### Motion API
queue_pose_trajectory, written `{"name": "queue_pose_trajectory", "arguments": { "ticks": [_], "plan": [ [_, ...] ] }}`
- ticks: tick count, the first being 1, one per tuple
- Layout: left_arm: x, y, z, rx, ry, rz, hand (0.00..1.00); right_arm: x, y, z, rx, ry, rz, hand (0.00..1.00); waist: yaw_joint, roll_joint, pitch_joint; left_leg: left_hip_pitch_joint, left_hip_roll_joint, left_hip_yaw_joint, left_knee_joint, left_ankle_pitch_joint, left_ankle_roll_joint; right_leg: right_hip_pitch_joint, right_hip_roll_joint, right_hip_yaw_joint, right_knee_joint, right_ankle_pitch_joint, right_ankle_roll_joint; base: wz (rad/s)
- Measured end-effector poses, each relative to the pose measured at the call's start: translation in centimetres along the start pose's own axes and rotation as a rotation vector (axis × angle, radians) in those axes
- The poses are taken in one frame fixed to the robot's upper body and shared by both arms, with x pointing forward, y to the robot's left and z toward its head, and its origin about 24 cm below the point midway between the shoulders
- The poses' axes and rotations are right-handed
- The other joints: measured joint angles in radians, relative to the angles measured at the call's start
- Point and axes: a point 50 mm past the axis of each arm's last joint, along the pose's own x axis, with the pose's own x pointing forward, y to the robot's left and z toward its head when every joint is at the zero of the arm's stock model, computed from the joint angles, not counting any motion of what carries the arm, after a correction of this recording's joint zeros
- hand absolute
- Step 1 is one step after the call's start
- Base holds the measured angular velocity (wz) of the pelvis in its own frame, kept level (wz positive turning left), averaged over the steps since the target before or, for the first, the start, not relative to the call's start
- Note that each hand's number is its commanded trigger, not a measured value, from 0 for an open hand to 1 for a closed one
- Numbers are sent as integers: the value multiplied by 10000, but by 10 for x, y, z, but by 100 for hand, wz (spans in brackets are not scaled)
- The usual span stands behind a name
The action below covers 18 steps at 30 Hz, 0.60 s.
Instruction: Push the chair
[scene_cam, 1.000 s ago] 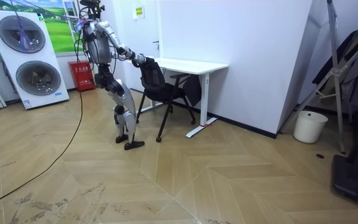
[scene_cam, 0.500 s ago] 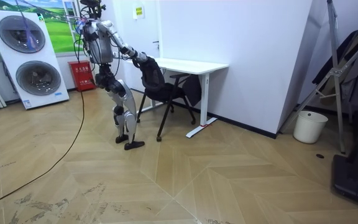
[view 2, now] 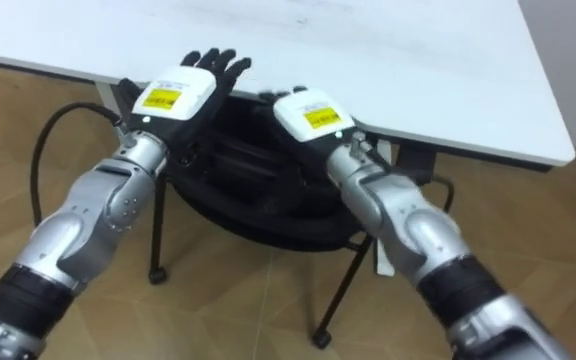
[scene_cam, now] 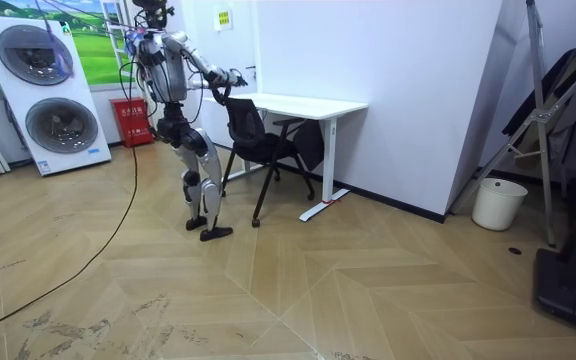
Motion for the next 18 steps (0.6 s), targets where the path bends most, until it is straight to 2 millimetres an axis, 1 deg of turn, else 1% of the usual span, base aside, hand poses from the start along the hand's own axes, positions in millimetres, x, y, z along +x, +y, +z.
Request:
{"name": "queue_pose_trajectory", "arguments": {
  "ticks": [2,4,5,7,8,9,10,11,12,13,14,15,16,17,18],
  "plan": [
    [-1,2,-2,139,-29,-71,0,0,-5,2,-169,-267,-108,0,-38,-2,-1,123,23,-117,-102,23,-34,226,86,-115,-229,47,-10,14],
    [-2,2,-3,293,-155,-233,0,2,-14,-1,-274,-281,-460,0,-166,51,-9,234,7,-256,-145,24,-50,429,125,-239,-386,60,11,19],
    [-3,7,-2,611,-357,-258,0,-1,-34,-10,-453,-27,-1186,0,-155,69,-19,253,11,-264,-163,23,-50,455,140,-245,-426,63,12,7],
    [-9,18,-6,1350,-908,-439,0,-17,-95,-38,-1255,715,-3400,0,-129,175,-14,359,39,-300,-223,24,-42,685,243,-280,-755,184,32,2],
    [-10,21,-7,1534,-998,-463,0,-21,-109,-44,-1398,942,-4012,0,-114,208,-10,445,64,-282,-268,19,-34,830,291,-287,-924,243,31,0],
    [-14,31,-9,1948,-1151,-342,0,-32,-134,-54,-1663,1400,-5119,0,-55,314,-48,659,144,-276,-387,5,-23,1155,422,-270,-1272,417,34,0],
    [-16,37,-9,2177,-1238,-219,0,-38,-145,-58,-1868,1606,-5609,0,2,387,-85,744,156,-271,-431,-15,-12,1279,462,-265,-1442,485,28,0],
    [-19,55,-14,2415,-1214,396,0,-52,-161,-67,-2105,1973,-6515,0,115,518,-151,934,144,-252,-524,-49,26,1515,487,-247,-1636,528,81,0],
    [-21,84,-22,2400,-881,1595,0,-63,-172,-72,-2262,2261,-7254,0,102,628,-201,1103,119,-256,-582,-98,70,1704,478,-263,-1738,510,147,0],
    [-23,113,-30,2206,-501,3020,0,-69,-180,-74,-2369,2437,-7819,0,55,715,-245,1321,81,-230,-750,-105,90,1877,432,-245,-1764,452,252,0],
    [-25,127,-34,2077,-315,3740,0,-71,-182,-73,-2397,2461,-8057,0,7,750,-270,1442,59,-220,-839,-110,106,1962,406,-236,-1768,423,297,-5],
    [-30,149,-39,1845,-94,5089,0,-74,-185,-73,-2335,2408,-8469,0,-89,812,-304,1717,33,-150,-987,-131,146,2147,362,-170,-1765,377,341,-9],
    [-34,158,-42,1844,-17,5661,0,-75,-186,-72,-2275,2336,-8612,0,-156,846,-347,1837,27,-89,-1062,-149,172,2198,342,-112,-1753,352,347,-19],
    [-43,171,-44,1946,33,6580,0,-80,-190,-70,-2234,2160,-8895,0,-271,901,-402,2023,3,1,-1212,-167,200,2280,310,-19,-1762,331,367,-21],
    [-51,180,-46,2000,-27,7226,0,-91,-196,-69,-2365,2076,-9262,0,-325,951,-435,2161,-18,74,-1376,-166,216,2306,270,65,-1754,290,406,-19]
  ]
}}
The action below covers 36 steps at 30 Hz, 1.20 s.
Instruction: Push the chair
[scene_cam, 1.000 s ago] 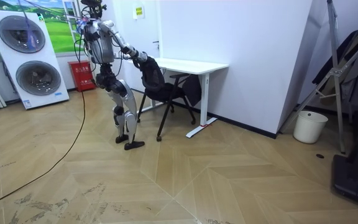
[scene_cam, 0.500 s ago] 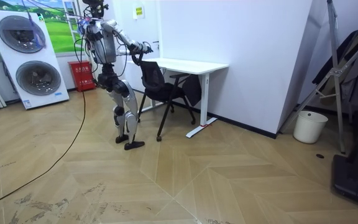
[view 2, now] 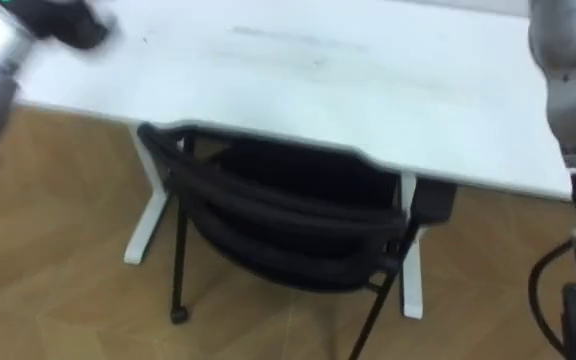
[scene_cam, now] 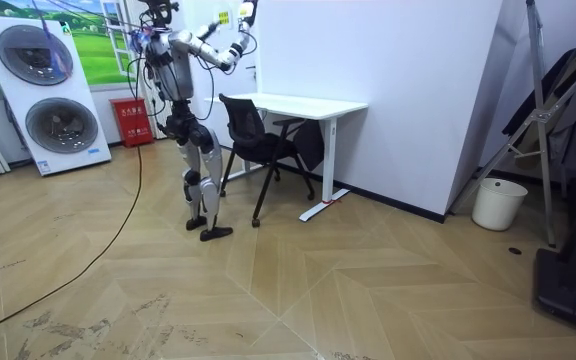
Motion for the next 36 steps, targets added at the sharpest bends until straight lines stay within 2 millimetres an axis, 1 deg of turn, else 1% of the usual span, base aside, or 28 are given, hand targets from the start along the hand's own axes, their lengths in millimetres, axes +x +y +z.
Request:
{"name": "queue_pose_trajectory", "arguments": {
  "ticks": [1,4,5,7,8,9,10,12,13,15,16,17,18,19,21,22,23,24,25,26,27,28,29,30,31,33,34,36],
  "plan": [
    [0,10,-2,98,-4,567,0,-1,-15,-4,-242,-7,-641,0,-135,22,-11,35,-15,36,-67,-13,26,-3,-19,33,-11,-27,36,-11],
    [-4,22,-11,263,288,1456,0,-5,-41,-14,-658,256,-2041,0,-405,12,-19,54,-3,210,-34,-66,97,9,-16,91,-50,-44,45,-8],
    [-7,26,-18,368,554,1764,0,-10,-55,-20,-1006,377,-2604,0,-462,10,-19,63,-1,317,-51,-92,122,19,-15,149,-95,-53,61,-20],
    [-22,35,-33,669,1221,2345,0,-21,-74,-36,-1309,897,-3405,0,-518,15,-21,247,50,686,-220,-153,154,33,21,446,-149,-74,106,-34],
    [-26,38,-38,791,1395,2488,0,-25,-79,-41,-1329,1058,-3564,0,-540,13,-21,293,65,784,-230,-174,153,44,26,520,-157,-81,118,-34],
    [-38,43,-49,1167,1771,2715,0,-33,-87,-49,-1377,1406,-3863,0,-592,10,-18,370,93,931,-260,-238,159,83,76,644,-189,-99,143,-25],
    [-44,45,-55,1386,1979,2811,0,-39,-91,-54,-1397,1625,-4010,0,-619,12,-18,413,117,1011,-286,-286,173,104,107,708,-208,-109,153,-30],
    [-77,50,-74,2131,2869,3049,0,-71,-101,-74,-1748,2623,-4207,0,-720,2,-17,579,154,1115,-303,-448,175,275,163,847,-354,-133,190,-18],
    [-85,50,-78,2247,3112,3031,0,-80,-103,-78,-1878,2902,-4230,0,-757,-7,-12,603,148,1112,-308,-465,180,295,165,851,-356,-152,206,-7],
    [-109,50,-88,1906,3971,3150,0,-110,-112,-95,-1732,4152,-4252,0,-804,5,0,699,168,1287,-372,-544,208,294,175,1026,-368,-182,241,-19],
    [-123,51,-93,1707,4445,3322,0,-124,-114,-101,-1365,4754,-4330,0,-845,26,4,752,172,1346,-383,-597,219,305,193,1134,-361,-205,263,-21],
    [-130,51,-95,1647,4683,3382,0,-132,-115,-103,-1123,5096,-4385,0,-886,32,3,757,174,1349,-369,-639,225,321,211,1140,-362,-217,276,-12],
    [-145,53,-99,1398,5233,3561,0,-150,-114,-107,-455,5959,-4601,0,-897,32,1,769,176,1380,-385,-673,234,325,215,1161,-363,-227,290,-4],
    [-152,52,-100,1163,5545,3679,0,-160,-113,-110,-62,6483,-4742,0,-933,27,4,776,173,1392,-390,-680,238,325,214,1175,-364,-231,296,-7],
    [-189,42,-102,62,7258,3892,0,-211,-107,-115,1666,8905,-5284,0,-928,73,26,868,182,1537,-435,-751,272,338,231,1418,-360,-242,316,-17],
    [-212,32,-99,-370,8224,3760,0,-244,-101,-113,2433,10346,-5395,0,-912,147,40,901,185,1579,-514,-795,289,342,245,1570,-356,-254,336,-16],
    [-224,26,-98,-568,8765,3631,0,-263,-98,-109,2789,11160,-5432,0,-921,126,18,906,185,1586,-516,-819,300,341,257,1729,-354,-261,347,-7],
    [-251,13,-94,-757,9915,3120,0,-304,-88,-101,3425,12927,-5414,0,-863,183,41,917,190,1610,-510,-854,312,338,294,2083,-337,-269,361,-4],
    [-265,5,-93,-888,10525,2799,0,-323,-82,-96,3659,13824,-5383,0,-860,202,45,925,191,1612,-502,-873,315,337,309,2227,-336,-269,361,-8],
    [-292,-12,-88,-1111,11836,2055,0,-361,-70,-85,3927,15621,-5291,0,-847,250,25,929,188,1615,-485,-894,326,333,317,2330,-326,-269,362,-13],
    [-315,-27,-83,-1456,13046,1342,0,-392,-60,-73,4196,17252,-5301,0,-781,346,21,932,183,1633,-484,-910,332,303,319,2416,-320,-268,365,-13],
    [-326,-32,-79,-1585,13520,975,0,-406,-57,-66,4264,17942,-5193,0,-771,377,21,939,180,1630,-480,-924,331,300,319,2440,-319,-268,368,-8],
    [-346,-42,-70,-1844,14238,138,0,-431,-52,-52,4246,19110,-4767,0,-814,380,19,971,178,1602,-478,-943,329,329,319,2438,-305,-277,381,-4],
    [-364,-51,-60,-2115,14844,-638,0,-451,-47,-39,4299,20054,-4446,0,-879,457,-10,1028,188,1613,-484,-971,325,340,323,2480,-252,-287,395,0],
    [-373,-56,-54,-2256,15167,-1054,0,-462,-44,-33,4325,20551,-4265,0,-893,489,0,1065,187,1615,-498,-972,323,353,322,2505,-211,-295,407,0],
    [-407,-78,-28,-3085,16331,-3086,0,-498,-29,-5,4729,22483,-3393,0,-913,513,6,1149,179,1649,-502,-972,322,403,309,2532,-173,-337,412,-4],
    [-415,-82,-22,-3280,16611,-3608,0,-505,-25,3,4799,22921,-3123,0,-914,507,6,1159,181,1668,-505,-971,321,404,309,2550,-167,-344,402,-8],
    [-449,-97,7,-4069,17976,-5504,0,-532,-14,30,4834,24544,-1944,0,-985,477,24,1252,170,1687,-504,-977,316,491,310,2616,-192,-372,396,-2]
  ]
}}
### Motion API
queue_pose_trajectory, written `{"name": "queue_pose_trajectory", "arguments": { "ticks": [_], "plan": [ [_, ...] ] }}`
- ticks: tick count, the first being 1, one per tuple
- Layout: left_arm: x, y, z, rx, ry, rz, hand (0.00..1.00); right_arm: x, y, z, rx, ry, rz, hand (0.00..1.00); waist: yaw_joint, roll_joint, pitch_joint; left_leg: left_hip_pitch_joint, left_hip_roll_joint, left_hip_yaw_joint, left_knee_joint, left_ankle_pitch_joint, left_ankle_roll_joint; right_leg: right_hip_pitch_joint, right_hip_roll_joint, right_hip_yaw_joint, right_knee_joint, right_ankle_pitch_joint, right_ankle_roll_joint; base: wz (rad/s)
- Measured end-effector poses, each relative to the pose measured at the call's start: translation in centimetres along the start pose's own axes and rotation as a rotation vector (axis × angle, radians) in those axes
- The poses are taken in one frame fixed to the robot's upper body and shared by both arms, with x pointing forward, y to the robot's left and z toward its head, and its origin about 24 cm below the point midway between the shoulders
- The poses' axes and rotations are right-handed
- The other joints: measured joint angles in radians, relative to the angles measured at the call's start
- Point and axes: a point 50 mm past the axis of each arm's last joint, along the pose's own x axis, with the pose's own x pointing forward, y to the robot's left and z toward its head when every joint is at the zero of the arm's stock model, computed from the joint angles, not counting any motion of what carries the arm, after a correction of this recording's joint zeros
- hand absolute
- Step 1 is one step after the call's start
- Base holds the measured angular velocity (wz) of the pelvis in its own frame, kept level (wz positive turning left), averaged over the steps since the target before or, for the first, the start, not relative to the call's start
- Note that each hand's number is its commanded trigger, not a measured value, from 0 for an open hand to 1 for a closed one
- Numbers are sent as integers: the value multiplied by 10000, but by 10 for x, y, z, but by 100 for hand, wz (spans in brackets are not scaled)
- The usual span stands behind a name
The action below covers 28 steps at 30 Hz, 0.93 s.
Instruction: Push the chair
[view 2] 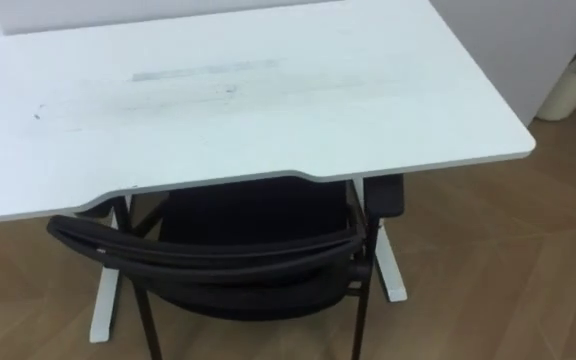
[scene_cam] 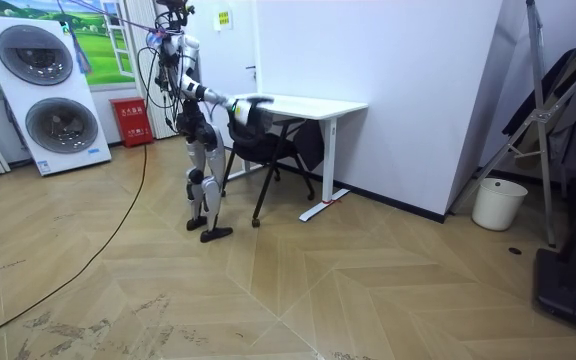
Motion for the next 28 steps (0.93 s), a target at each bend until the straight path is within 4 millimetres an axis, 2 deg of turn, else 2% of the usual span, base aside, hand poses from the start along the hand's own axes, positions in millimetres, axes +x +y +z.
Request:
{"name": "queue_pose_trajectory", "arguments": {
  "ticks": [1,2,3,6,8,10,12,16,19,24,28],
  "plan": [
    [-5,-13,-15,68,813,-704,0,0,0,-15,-286,659,90,0,-2,-16,-8,27,-16,0,6,-7,5,19,-16,25,20,-59,23,0],
    [-8,-18,-22,35,1185,-1012,0,-1,1,-22,-349,942,180,0,-2,-48,-13,34,-18,-1,3,-8,6,25,-18,25,20,-72,29,0],
    [-14,-25,-34,-28,1832,-1498,0,-3,3,-35,-509,1423,402,0,-17,-58,14,34,-20,-8,5,-6,7,37,-16,26,9,-73,30,0],
    [-23,-35,-53,-65,2913,-2413,0,-7,16,-54,-1407,2198,1114,0,-40,-181,57,17,-31,-36,14,-6,9,29,-25,-7,-1,-76,29,1],
    [-26,-42,-56,227,3114,-2939,0,-9,28,-58,-2257,2293,1804,0,-34,-211,66,4,-44,-50,13,-8,14,34,-57,-142,-1,-80,36,6],
    [-28,-52,-54,493,3167,-3535,0,-12,43,-62,-3422,2300,2684,0,44,-202,71,-27,-50,-38,7,-11,20,2,-69,-117,6,-90,52,3],
    [-30,-64,-49,868,3060,-4208,0,-18,67,-67,-5157,2191,3895,0,71,-200,72,-77,-49,-42,10,-20,30,-38,-58,-97,-6,-105,55,0],
    [-30,-77,-38,1116,2825,-4943,0,-26,98,-68,-6874,1875,5553,0,97,-214,78,-178,-52,-65,7,-21,31,-113,-45,-129,-55,-116,54,2],
    [-30,-80,-35,1148,2732,-5170,0,-28,100,-71,-7209,2067,6005,0,84,-238,82,-154,-58,-63,-25,-25,29,-33,-33,-147,-175,-115,56,5],
    [-31,-86,-32,1311,2729,-5651,0,-32,94,-82,-7592,2617,6534,0,78,-239,171,-163,-25,-94,-46,-84,7,-36,4,-128,-182,-116,56,0],
    [-30,-86,-33,1362,2830,-5779,0,-33,90,-85,-7729,2768,6637,0,69,-214,170,-162,-24,-107,-45,-95,12,-37,7,-126,-179,-115,56,0]
  ]
}}
